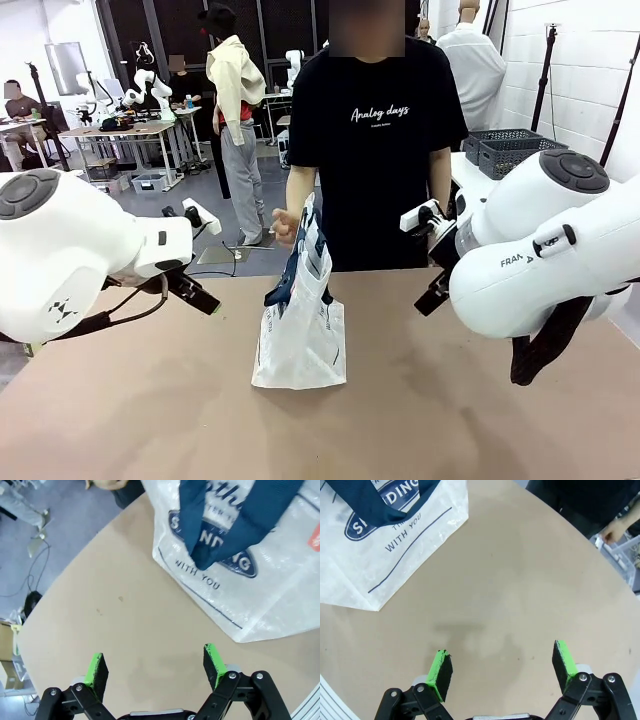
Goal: Transfer purchased items from the store into the shopping bag.
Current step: Open the Reusable shopping bag in the center of the table.
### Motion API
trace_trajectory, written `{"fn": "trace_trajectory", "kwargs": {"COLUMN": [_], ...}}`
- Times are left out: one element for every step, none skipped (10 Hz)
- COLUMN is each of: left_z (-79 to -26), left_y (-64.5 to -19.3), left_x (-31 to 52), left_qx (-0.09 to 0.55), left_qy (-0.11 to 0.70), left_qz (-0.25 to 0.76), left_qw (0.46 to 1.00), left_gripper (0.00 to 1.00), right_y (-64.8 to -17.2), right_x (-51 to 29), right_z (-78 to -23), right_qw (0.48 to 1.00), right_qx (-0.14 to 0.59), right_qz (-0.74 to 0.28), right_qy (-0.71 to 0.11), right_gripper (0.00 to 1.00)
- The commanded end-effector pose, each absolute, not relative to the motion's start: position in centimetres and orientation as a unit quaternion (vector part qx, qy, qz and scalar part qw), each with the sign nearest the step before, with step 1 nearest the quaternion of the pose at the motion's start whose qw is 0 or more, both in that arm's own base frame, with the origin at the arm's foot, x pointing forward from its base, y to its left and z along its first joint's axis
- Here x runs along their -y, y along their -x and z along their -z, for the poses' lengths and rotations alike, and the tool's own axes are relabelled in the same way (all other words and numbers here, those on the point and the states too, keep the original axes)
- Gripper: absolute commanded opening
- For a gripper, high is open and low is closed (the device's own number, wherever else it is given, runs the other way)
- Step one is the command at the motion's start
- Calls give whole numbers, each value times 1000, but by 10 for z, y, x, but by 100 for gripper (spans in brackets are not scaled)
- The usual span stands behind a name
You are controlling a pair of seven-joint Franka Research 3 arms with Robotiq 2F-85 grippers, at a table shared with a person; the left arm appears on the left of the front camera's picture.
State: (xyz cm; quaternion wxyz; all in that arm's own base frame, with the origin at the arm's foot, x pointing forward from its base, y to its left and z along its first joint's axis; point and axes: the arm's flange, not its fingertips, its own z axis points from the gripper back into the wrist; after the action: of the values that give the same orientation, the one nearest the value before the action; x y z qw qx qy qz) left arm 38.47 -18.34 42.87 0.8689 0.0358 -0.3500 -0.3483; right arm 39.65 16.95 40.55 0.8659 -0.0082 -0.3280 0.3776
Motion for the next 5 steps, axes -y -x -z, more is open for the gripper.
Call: {"fn": "trace_trajectory", "kwargs": {"left_z": [-405, -429, -429, -429, -429], "left_y": [-328, -385, -385, -385, -385], "left_x": [180, 183, 183, 183, 183], "left_qx": [312, 350, 350, 350, 350], "left_qy": [-84, -36, -36, -36, -36], "left_qz": [376, 348, 348, 348, 348], "left_qw": [869, 869, 869, 869, 869], "left_gripper": [100, 100, 100, 100, 100], "right_y": [-398, -398, -398, -398, -398], "right_x": [-170, -170, -170, -170, -170], "right_z": [-401, -401, -401, -401, -401], "right_qw": [867, 867, 867, 867, 867], "right_qx": [326, 326, 326, 326, 326], "right_qz": [-376, -376, -376, -376, -376], "right_qy": [6, 6, 6, 6, 6], "right_gripper": [100, 100, 100, 100, 100]}}
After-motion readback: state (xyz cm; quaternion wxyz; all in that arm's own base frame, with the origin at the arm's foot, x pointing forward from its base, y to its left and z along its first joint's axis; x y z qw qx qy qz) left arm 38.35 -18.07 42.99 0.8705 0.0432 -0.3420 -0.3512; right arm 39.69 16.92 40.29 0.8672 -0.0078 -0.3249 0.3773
